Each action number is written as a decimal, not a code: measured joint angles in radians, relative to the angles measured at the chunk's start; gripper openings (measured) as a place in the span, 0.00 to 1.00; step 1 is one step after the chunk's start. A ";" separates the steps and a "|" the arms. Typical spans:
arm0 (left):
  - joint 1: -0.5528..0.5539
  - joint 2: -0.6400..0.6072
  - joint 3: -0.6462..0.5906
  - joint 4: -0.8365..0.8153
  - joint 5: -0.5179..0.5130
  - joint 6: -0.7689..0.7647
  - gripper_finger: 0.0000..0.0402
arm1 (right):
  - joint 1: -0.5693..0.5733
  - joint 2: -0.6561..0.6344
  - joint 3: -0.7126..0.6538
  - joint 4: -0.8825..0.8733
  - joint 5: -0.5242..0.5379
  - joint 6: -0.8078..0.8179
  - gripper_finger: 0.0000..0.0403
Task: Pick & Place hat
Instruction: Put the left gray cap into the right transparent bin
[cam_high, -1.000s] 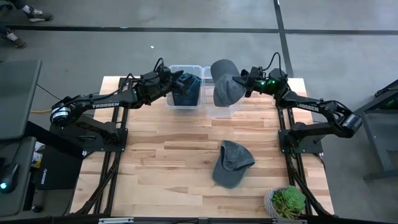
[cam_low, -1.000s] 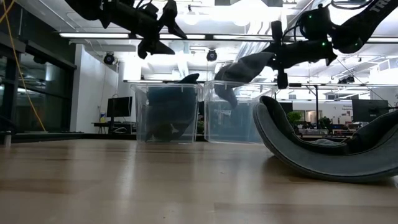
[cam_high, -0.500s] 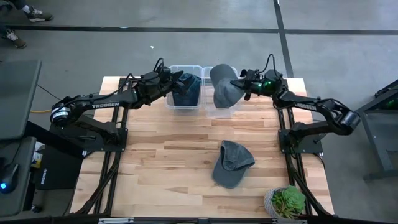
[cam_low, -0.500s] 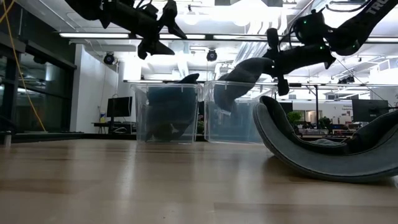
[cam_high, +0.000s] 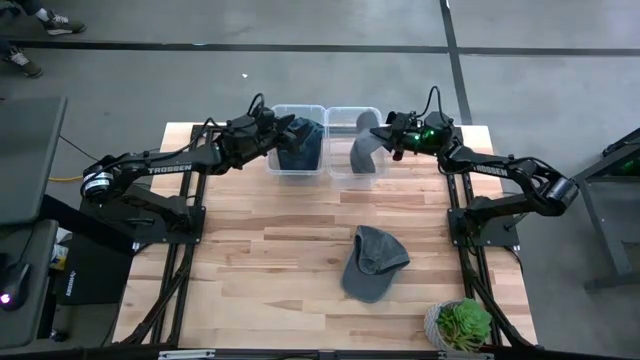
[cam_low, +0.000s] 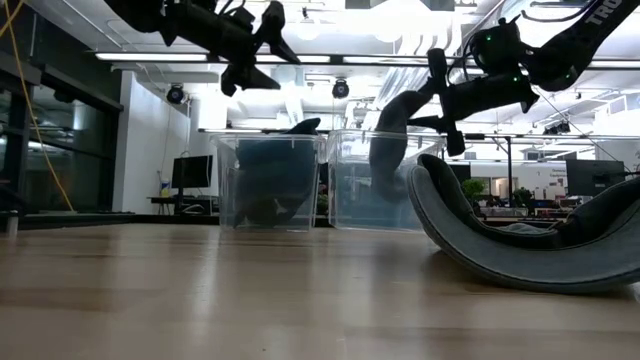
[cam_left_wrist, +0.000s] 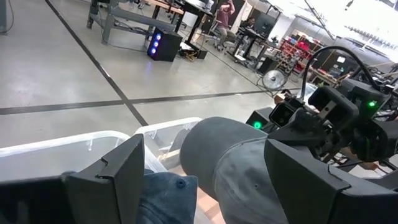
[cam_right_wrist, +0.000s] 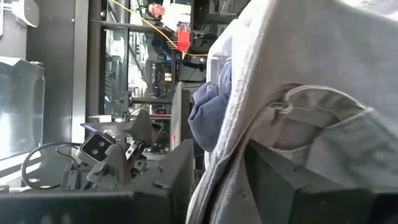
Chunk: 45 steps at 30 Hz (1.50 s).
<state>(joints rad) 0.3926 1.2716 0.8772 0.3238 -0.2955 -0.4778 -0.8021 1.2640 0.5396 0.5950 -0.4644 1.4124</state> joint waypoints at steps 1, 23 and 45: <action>0.000 0.000 0.000 -0.003 0.000 0.000 0.69 | 0.000 0.000 0.000 0.000 0.000 0.000 0.35; 0.000 0.000 0.000 -0.013 0.011 0.000 0.69 | -0.003 0.000 0.000 0.039 -0.036 -0.033 0.46; 0.000 0.000 0.000 -0.013 0.019 0.000 0.69 | -0.023 0.000 0.000 0.058 -0.131 -0.045 0.62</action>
<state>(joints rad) 0.3927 1.2714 0.8772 0.3103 -0.2760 -0.4776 -0.8253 1.2640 0.5400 0.6527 -0.5956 1.3674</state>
